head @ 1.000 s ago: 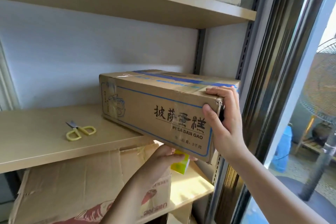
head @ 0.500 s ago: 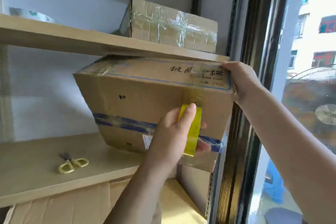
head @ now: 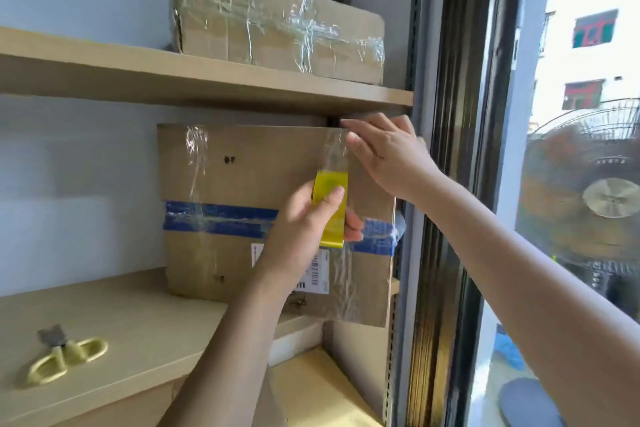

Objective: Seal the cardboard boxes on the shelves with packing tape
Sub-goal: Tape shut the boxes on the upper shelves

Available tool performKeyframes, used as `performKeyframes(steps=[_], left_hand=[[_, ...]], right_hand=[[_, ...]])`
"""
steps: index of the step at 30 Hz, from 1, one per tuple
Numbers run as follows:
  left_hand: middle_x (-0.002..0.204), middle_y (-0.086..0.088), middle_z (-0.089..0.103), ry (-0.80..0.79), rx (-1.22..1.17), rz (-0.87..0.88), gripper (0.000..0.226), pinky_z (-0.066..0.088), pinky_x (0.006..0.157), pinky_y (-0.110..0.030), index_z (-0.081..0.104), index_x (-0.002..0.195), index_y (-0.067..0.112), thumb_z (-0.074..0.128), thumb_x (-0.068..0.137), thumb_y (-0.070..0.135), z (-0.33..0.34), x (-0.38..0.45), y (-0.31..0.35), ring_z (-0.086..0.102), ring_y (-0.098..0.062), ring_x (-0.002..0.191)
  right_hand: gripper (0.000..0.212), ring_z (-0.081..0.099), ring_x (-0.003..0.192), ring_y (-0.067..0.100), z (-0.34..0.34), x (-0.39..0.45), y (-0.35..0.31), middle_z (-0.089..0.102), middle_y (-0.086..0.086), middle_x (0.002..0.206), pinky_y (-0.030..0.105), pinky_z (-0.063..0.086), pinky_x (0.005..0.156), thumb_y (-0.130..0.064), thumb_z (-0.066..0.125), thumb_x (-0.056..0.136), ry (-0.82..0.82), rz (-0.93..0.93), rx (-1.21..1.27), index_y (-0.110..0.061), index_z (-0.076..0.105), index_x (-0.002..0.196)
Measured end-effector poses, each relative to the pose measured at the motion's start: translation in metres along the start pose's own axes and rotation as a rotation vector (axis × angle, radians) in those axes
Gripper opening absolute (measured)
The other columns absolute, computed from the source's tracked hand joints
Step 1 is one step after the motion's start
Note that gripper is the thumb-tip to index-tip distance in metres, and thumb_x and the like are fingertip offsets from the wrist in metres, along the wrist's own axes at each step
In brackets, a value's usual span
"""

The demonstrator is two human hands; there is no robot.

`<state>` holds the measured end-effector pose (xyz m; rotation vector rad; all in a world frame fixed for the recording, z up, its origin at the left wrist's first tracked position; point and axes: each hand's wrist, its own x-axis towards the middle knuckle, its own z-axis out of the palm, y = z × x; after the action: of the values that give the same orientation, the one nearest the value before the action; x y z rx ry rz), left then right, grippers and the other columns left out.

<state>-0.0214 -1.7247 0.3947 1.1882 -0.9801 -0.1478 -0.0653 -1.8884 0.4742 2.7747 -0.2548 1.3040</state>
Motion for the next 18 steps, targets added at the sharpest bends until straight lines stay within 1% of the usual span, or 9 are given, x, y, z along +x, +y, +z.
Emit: performKeyframes(steps=[1, 3, 5, 6, 8, 9, 12, 15, 18], left_hand=[[0.076, -0.016, 0.071, -0.017, 0.031, -0.009, 0.028, 0.056, 0.061, -0.025, 0.058, 0.111, 0.000, 0.049, 0.103, 0.026, -0.002, -0.006, -0.008, 0.070, -0.022, 0.064], [0.075, -0.016, 0.071, -0.081, 0.082, -0.067, 0.030, 0.056, 0.064, -0.028, 0.057, 0.105, 0.002, 0.050, 0.101, 0.032, -0.007, -0.025, -0.035, 0.069, -0.023, 0.063], [0.068, -0.017, 0.069, -0.140, 0.095, -0.241, 0.040, 0.054, 0.060, -0.032, 0.055, 0.100, 0.003, 0.052, 0.097, 0.043, -0.010, -0.054, -0.080, 0.065, -0.025, 0.057], [0.063, -0.017, 0.066, -0.148, 0.093, -0.349, 0.050, 0.052, 0.055, -0.029, 0.054, 0.096, 0.001, 0.051, 0.094, 0.051, -0.010, -0.070, -0.106, 0.062, -0.024, 0.050], [0.052, -0.014, 0.062, -0.124, 0.127, -0.493, 0.067, 0.046, 0.046, -0.025, 0.054, 0.083, 0.001, 0.046, 0.089, 0.067, -0.004, -0.090, -0.152, 0.055, -0.021, 0.039], [0.050, -0.012, 0.060, -0.090, 0.143, -0.534, 0.067, 0.044, 0.045, -0.024, 0.055, 0.082, 0.003, 0.042, 0.090, 0.069, 0.001, -0.093, -0.168, 0.052, -0.021, 0.038], [0.051, -0.008, 0.060, 0.019, 0.229, -0.574, 0.050, 0.045, 0.047, -0.025, 0.054, 0.087, 0.009, 0.041, 0.098, 0.057, 0.010, -0.074, -0.197, 0.052, -0.021, 0.040], [0.054, -0.004, 0.062, 0.023, 0.345, -0.538, 0.046, 0.046, 0.045, -0.023, 0.057, 0.094, 0.013, 0.036, 0.100, 0.054, 0.013, -0.051, -0.210, 0.052, -0.015, 0.039], [0.059, -0.005, 0.064, 0.035, 0.342, -0.531, 0.045, 0.048, 0.045, -0.022, 0.056, 0.093, 0.014, 0.035, 0.098, 0.054, 0.014, -0.047, -0.217, 0.054, -0.014, 0.041]], right_hand=[[0.052, 0.036, 0.122, 0.026, 0.003, 0.002, -0.001, 0.046, -0.013, 0.139, 0.048, 0.041, 0.095, -0.062, 0.023, 0.098, 0.014, 0.010, 0.011, -0.041, 0.046, 0.140], [0.055, 0.038, 0.122, 0.027, 0.006, 0.007, 0.002, 0.049, -0.013, 0.136, 0.047, 0.040, 0.099, -0.067, 0.024, 0.094, 0.018, 0.022, 0.034, -0.041, 0.051, 0.134], [0.059, 0.039, 0.123, 0.027, 0.008, 0.014, 0.009, 0.051, -0.012, 0.134, 0.045, 0.039, 0.098, -0.071, 0.023, 0.091, 0.000, 0.016, 0.077, -0.041, 0.053, 0.132], [0.060, 0.040, 0.123, 0.027, 0.009, 0.016, 0.012, 0.051, -0.011, 0.131, 0.042, 0.039, 0.096, -0.073, 0.024, 0.090, 0.001, 0.013, 0.102, -0.040, 0.054, 0.131], [0.056, 0.038, 0.121, 0.026, 0.011, 0.017, 0.014, 0.052, -0.009, 0.125, 0.035, 0.036, 0.087, -0.071, 0.036, 0.090, 0.028, 0.011, 0.131, -0.036, 0.055, 0.130], [0.054, 0.036, 0.120, 0.025, 0.013, 0.016, 0.015, 0.051, -0.007, 0.122, 0.033, 0.035, 0.084, -0.069, 0.044, 0.090, 0.053, 0.006, 0.127, -0.034, 0.055, 0.130], [0.056, 0.037, 0.117, 0.026, 0.017, 0.014, 0.011, 0.052, -0.006, 0.117, 0.032, 0.035, 0.079, -0.066, 0.058, 0.084, 0.140, -0.006, 0.081, -0.031, 0.056, 0.127], [0.051, 0.040, 0.116, 0.028, 0.021, 0.019, 0.008, 0.054, -0.004, 0.118, 0.035, 0.038, 0.080, -0.060, 0.064, 0.083, 0.181, -0.022, 0.061, -0.028, 0.058, 0.122], [0.047, 0.040, 0.114, 0.027, 0.025, 0.023, 0.012, 0.055, -0.004, 0.118, 0.033, 0.037, 0.079, -0.056, 0.067, 0.082, 0.202, -0.036, 0.091, -0.026, 0.059, 0.118]])
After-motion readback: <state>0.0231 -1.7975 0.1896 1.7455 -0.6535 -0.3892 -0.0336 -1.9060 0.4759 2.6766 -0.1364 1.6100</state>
